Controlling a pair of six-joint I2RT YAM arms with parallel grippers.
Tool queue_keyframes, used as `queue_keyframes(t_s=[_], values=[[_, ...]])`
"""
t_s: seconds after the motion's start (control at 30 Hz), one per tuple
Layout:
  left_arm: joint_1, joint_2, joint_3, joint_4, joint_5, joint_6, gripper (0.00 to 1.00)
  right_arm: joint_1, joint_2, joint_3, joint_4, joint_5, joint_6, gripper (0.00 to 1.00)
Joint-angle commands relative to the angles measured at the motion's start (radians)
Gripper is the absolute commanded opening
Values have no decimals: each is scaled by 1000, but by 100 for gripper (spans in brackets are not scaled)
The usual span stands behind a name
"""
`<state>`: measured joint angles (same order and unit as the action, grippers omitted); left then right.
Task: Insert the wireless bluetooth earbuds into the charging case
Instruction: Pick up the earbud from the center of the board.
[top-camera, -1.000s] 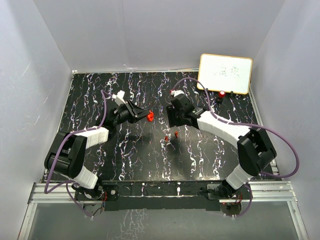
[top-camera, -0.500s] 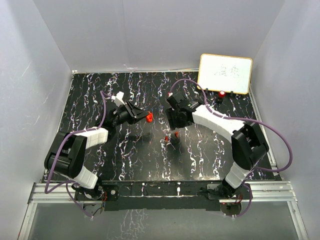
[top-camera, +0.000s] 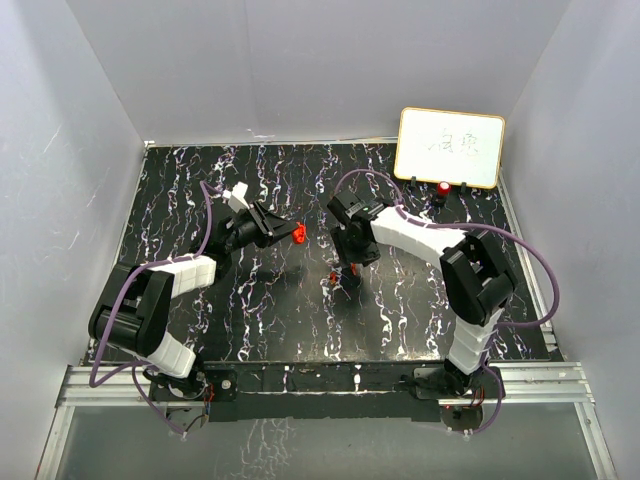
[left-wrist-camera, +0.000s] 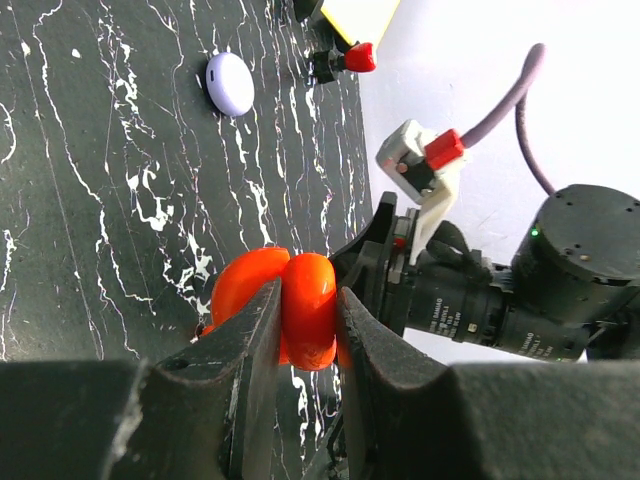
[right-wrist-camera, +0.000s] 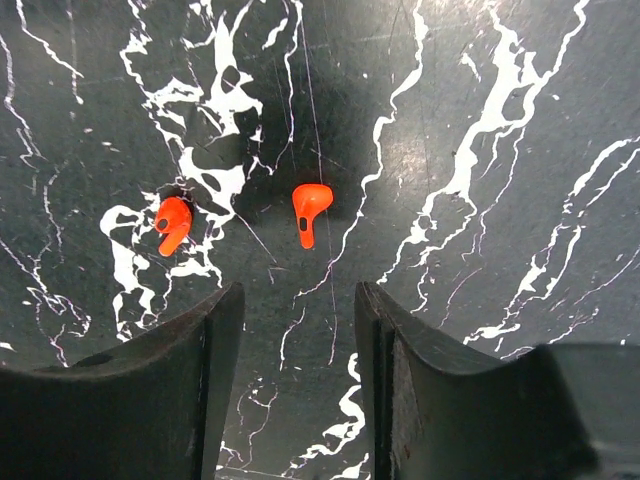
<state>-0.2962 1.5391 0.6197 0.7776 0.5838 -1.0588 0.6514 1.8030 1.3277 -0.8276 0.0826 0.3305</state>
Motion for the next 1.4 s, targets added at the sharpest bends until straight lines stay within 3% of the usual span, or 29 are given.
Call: queue_keyframes(t_s=[0.0,1.37], values=[[7,-22,-6,34,23,-4,0,-5,8,54,-17,-4,-8,45],[28,10,-10,70,44,-22,0,-5,133,120,-36,18,-27,25]])
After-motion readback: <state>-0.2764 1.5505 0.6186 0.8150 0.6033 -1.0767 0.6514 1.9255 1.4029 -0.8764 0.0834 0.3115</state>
